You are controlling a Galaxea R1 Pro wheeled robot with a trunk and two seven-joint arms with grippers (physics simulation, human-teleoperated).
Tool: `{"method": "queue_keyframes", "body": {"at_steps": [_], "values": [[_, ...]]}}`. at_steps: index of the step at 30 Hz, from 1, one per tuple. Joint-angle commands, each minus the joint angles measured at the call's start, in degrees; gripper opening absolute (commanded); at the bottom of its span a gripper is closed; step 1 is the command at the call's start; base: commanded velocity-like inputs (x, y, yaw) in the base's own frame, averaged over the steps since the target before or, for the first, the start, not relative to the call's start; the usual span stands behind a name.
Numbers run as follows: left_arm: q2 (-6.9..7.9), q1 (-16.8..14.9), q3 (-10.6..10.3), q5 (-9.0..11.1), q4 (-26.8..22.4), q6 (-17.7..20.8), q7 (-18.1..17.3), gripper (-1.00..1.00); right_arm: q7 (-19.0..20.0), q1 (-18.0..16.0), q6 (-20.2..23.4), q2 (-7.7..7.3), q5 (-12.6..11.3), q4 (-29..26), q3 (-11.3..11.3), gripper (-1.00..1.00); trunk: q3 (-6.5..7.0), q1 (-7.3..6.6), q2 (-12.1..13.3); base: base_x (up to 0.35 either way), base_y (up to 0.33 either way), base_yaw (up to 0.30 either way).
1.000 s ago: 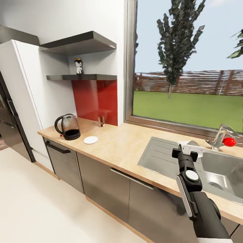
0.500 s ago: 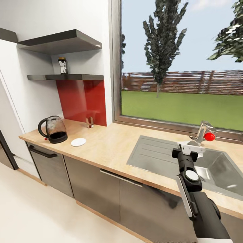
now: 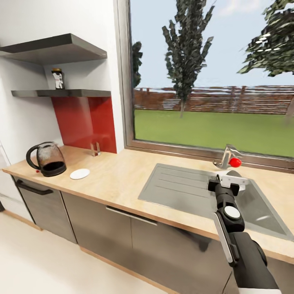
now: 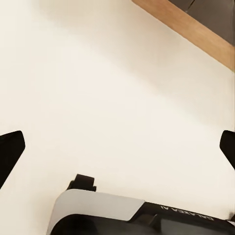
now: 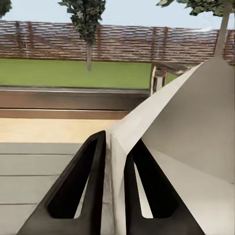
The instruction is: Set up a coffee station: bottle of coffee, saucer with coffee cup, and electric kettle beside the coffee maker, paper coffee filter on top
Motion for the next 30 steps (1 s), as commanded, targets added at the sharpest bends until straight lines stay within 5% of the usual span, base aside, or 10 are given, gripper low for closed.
{"method": "queue_keyframes", "body": {"at_steps": [1,30], "values": [[-0.02,0.02,0.22,0.43,-0.09,-0.04,-0.01,1.00,-0.27,-0.04,0.44,-0.02,0.21,-0.06,0.08,-1.00,-0.06,0.01,-0.04,0.000,-0.031,-0.237],[0.07,0.02,0.42,0.34,0.00,-0.19,-0.07,1.00,-0.27,0.04,0.43,-0.02,0.21,0.01,0.16,-1.00,0.36,0.01,-0.04,-0.118,-0.095,-0.163]]}}
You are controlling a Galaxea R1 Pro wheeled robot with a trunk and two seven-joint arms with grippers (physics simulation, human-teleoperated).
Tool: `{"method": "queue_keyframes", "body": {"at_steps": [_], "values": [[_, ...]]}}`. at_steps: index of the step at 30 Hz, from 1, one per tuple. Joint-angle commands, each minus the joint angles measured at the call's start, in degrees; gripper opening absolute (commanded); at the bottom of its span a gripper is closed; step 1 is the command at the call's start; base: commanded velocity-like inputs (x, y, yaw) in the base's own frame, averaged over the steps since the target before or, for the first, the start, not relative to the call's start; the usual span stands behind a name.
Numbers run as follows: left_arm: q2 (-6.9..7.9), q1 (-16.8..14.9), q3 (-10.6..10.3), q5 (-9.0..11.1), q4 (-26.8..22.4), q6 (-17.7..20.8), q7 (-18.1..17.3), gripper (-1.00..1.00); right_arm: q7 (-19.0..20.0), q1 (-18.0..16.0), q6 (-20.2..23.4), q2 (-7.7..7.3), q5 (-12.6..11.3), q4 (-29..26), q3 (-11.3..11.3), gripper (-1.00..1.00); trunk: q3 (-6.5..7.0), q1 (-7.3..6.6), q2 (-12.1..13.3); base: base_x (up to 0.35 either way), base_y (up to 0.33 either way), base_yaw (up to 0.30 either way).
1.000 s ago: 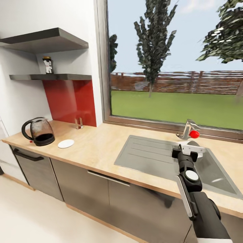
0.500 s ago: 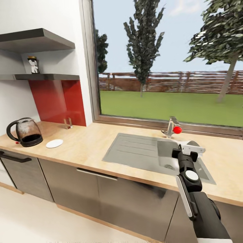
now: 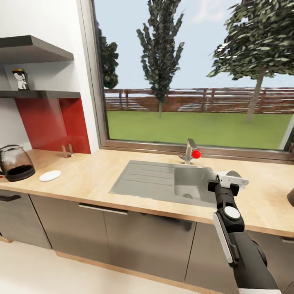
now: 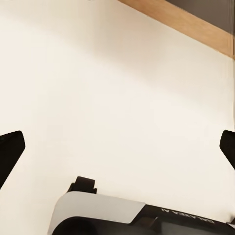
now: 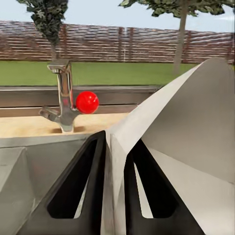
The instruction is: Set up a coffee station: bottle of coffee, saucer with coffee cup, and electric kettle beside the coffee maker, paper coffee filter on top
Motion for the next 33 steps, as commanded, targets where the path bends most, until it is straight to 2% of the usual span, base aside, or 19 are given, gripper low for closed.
{"method": "queue_keyframes", "body": {"at_steps": [1,6,18,33], "values": [[-0.03,0.02,0.11,0.43,-0.09,-0.05,-0.01,1.00,-0.27,0.04,0.42,-0.02,0.21,-0.05,0.08,-1.00,-0.02,0.01,-0.04,-0.004,-0.003,-0.233],[-0.02,0.02,-0.01,0.43,-0.09,-0.06,-0.01,1.00,-0.31,0.43,0.37,-0.02,0.21,-0.06,0.04,-1.00,0.12,0.01,-0.04,-0.089,-0.081,-0.168],[-0.07,0.02,-0.28,0.35,-0.08,-0.03,-0.01,1.00,-0.33,0.63,0.36,-0.02,0.21,-0.06,0.09,-1.00,0.15,0.01,-0.04,-0.182,-0.212,-0.016],[0.01,0.02,0.09,0.42,-0.07,0.00,0.05,1.00,-0.24,1.01,0.48,-0.02,0.13,-0.04,0.29,-1.00,0.15,0.01,-0.04,-0.030,-0.088,0.000]]}}
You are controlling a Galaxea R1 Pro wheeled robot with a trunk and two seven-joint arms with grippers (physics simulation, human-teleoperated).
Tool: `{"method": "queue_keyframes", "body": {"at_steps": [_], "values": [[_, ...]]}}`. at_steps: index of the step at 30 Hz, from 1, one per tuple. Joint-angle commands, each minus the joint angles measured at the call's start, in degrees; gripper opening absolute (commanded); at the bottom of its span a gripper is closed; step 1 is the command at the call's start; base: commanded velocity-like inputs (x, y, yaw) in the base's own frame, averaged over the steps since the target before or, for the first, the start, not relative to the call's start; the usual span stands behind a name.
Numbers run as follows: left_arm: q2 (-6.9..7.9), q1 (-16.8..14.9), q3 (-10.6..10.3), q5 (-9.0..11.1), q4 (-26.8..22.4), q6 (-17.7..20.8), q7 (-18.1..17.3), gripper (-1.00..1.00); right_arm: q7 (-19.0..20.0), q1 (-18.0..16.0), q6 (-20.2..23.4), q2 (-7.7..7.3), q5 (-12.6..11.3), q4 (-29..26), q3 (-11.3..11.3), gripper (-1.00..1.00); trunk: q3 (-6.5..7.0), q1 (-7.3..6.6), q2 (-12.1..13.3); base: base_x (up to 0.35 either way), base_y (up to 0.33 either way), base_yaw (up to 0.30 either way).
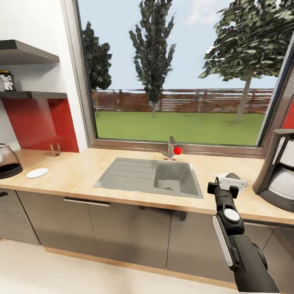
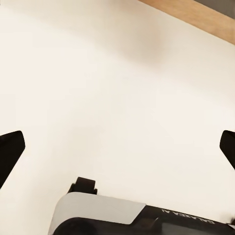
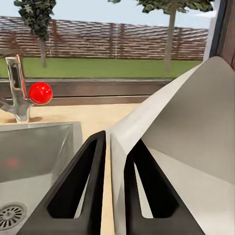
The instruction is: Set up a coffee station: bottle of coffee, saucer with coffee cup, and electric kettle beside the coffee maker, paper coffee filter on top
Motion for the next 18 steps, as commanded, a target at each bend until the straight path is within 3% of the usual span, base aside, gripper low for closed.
{"method": "queue_keyframes", "body": {"at_steps": [1,6,7,11,13,15,18], "values": [[-0.01,0.01,0.11,0.43,-0.05,-0.04,0.01,1.00,-0.26,-0.03,0.48,-0.03,0.20,-0.04,0.09,-1.00,-0.06,0.01,-0.04,-0.003,-0.014,0.000],[0.09,0.01,0.20,0.44,-0.03,-0.04,-0.03,1.00,3.14,-0.07,1.56,-0.08,0.23,-0.05,0.21,-1.00,-0.06,0.01,-0.04,-0.001,-0.003,0.000],[0.12,0.01,0.22,0.44,-0.09,-0.06,-0.06,1.00,9.46,-6.30,14.86,-1.52,0.87,-0.60,0.23,-1.00,-0.06,0.01,-0.04,0.000,0.000,0.000],[0.12,0.01,0.28,0.46,-0.10,-0.04,-0.05,1.00,12.71,-15.53,26.25,-2.86,0.96,-0.72,0.25,-1.00,-0.06,0.01,-0.04,0.000,0.000,0.000],[0.12,0.01,0.30,0.47,-0.11,-0.04,-0.03,1.00,14.24,-22.35,33.92,-3.85,0.98,-0.60,0.30,-1.00,-0.06,0.01,-0.04,0.000,0.000,0.000],[0.12,0.01,0.30,0.48,-0.11,-0.04,-0.05,1.00,14.83,-27.22,37.09,-4.63,1.08,-0.23,1.05,-1.00,-0.06,0.01,-0.04,0.000,0.000,0.000],[0.12,0.01,0.31,0.50,-0.14,-0.01,-0.06,1.00,15.31,-35.43,39.40,-6.47,1.99,2.46,6.39,-1.00,-0.06,0.01,-0.04,0.000,0.000,0.000]]}}
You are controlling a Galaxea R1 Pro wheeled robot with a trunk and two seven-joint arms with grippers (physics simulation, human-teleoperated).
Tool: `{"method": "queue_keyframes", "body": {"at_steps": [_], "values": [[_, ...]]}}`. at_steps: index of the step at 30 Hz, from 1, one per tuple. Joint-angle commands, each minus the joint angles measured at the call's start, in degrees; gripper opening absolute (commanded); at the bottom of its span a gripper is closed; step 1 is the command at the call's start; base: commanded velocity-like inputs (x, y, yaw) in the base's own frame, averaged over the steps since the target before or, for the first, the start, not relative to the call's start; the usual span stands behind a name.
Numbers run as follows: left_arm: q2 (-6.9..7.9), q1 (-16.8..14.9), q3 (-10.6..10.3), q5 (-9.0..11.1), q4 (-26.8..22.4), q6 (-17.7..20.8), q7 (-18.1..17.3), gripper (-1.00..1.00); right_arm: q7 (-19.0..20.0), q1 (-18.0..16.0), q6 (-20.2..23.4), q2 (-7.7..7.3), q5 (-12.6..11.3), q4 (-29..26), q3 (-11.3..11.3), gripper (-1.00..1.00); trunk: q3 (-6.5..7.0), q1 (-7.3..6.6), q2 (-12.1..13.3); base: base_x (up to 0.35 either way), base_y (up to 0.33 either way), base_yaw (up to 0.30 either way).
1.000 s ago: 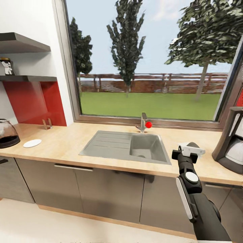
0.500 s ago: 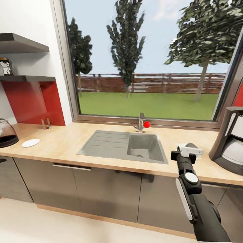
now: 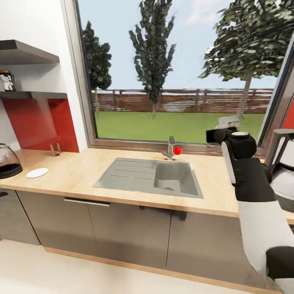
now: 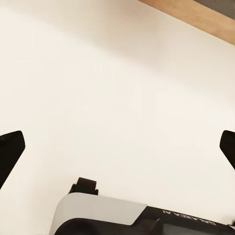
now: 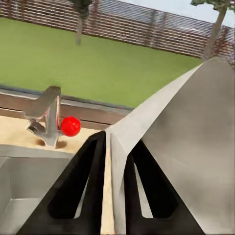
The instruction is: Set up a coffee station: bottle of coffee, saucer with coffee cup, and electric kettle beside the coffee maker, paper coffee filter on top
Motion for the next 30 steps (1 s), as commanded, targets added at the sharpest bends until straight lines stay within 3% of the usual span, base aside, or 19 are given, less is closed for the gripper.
{"method": "queue_keyframes", "body": {"at_steps": [1,3,4,6,7,9,10,11,12,14,17,18,19,20,21,24,27,30], "values": [[-0.04,0.01,0.09,0.44,-0.10,-0.02,-0.01,1.00,-0.09,-1.95,0.57,-0.65,0.35,1.09,1.30,-1.00,-0.08,0.01,-0.04,0.000,0.000,0.000],[-0.04,0.01,0.09,0.45,-0.11,-0.01,-0.01,1.00,0.20,-5.48,0.90,-1.78,0.54,3.87,2.92,-1.00,-0.08,0.01,-0.04,0.000,0.000,0.000],[-0.04,0.01,0.09,0.45,-0.12,0.01,-0.01,1.00,0.88,-9.41,1.12,-2.78,0.66,7.45,3.97,-1.00,-0.08,0.01,-0.04,0.000,0.000,0.000],[-0.02,0.01,0.09,0.45,-0.11,0.01,-0.01,1.00,2.52,-13.83,1.26,-3.70,0.77,11.89,4.64,-1.00,-0.08,0.01,-0.04,0.000,0.000,0.000],[-0.01,0.01,0.09,0.45,-0.10,0.02,-0.01,1.00,5.32,-18.71,1.35,-4.88,0.84,17.02,5.13,-1.00,-0.08,0.01,-0.04,0.000,0.000,0.000],[-0.01,0.01,0.09,0.45,-0.08,0.02,-0.01,1.00,14.02,-29.09,1.44,-8.68,1.06,29.67,6.78,-1.00,-0.08,0.01,-0.04,0.000,0.000,0.000],[0.00,0.01,0.09,0.46,-0.07,0.02,-0.01,1.00,16.58,-31.71,1.44,-9.64,1.28,33.14,7.74,-1.00,-0.08,0.01,-0.04,0.000,0.000,0.000],[0.00,0.01,0.09,0.46,-0.10,0.02,-0.01,1.00,32.61,-46.29,1.28,-13.42,6.77,52.00,18.51,-1.00,-0.08,0.01,-0.04,0.000,0.000,0.000],[0.02,0.01,0.09,0.46,-0.08,0.02,-0.01,1.00,38.04,-49.69,1.20,-13.96,10.01,56.27,22.09,-1.00,-0.08,0.01,-0.04,0.000,0.000,0.000],[0.03,0.01,0.09,0.46,-0.07,0.05,-0.01,1.00,43.52,-52.30,1.09,-14.36,13.62,59.36,24.62,-1.00,-0.08,0.01,-0.04,0.000,0.000,0.000],[0.01,0.01,0.09,0.46,-0.05,0.08,-0.01,1.00,57.96,-56.29,0.68,-16.60,22.86,63.23,27.72,-1.00,-0.08,0.01,-0.04,0.000,0.000,0.000],[0.02,0.01,0.09,0.46,-0.05,0.07,-0.01,1.00,60.95,-56.71,0.55,-17.25,24.51,63.57,28.04,-1.00,-0.08,0.01,-0.04,0.000,0.000,0.000],[0.03,0.01,0.09,0.46,-0.05,0.09,-0.01,1.00,69.87,-57.58,-0.79,-19.20,28.71,64.14,28.65,-1.00,-0.08,0.01,-0.04,0.000,0.000,0.000],[0.04,0.01,0.09,0.46,-0.05,0.10,-0.01,1.00,74.90,-57.94,-2.52,-20.37,31.24,64.35,28.89,-1.00,-0.08,0.01,-0.04,0.000,0.000,0.000],[0.04,0.01,0.09,0.46,-0.05,0.10,-0.01,1.00,76.93,-58.06,-3.42,-20.86,32.55,64.40,28.97,-1.00,-0.08,0.01,-0.04,0.000,0.000,0.000],[0.00,0.01,0.09,0.46,-0.05,0.11,-0.01,1.00,84.34,-58.50,-6.63,-22.38,42.16,64.63,29.26,-1.00,-0.08,0.01,-0.04,0.000,0.000,0.000],[-0.03,0.01,0.09,0.46,-0.04,0.10,-0.01,1.00,86.93,-58.61,-7.42,-22.79,46.87,64.79,29.40,-1.00,-0.08,0.01,-0.04,0.000,0.000,0.000],[-0.02,0.01,0.09,0.46,-0.04,0.06,-0.01,1.00,87.92,-58.64,-7.68,-23.03,48.51,65.03,29.45,-1.00,-0.08,0.01,-0.04,0.000,0.000,0.000]]}}
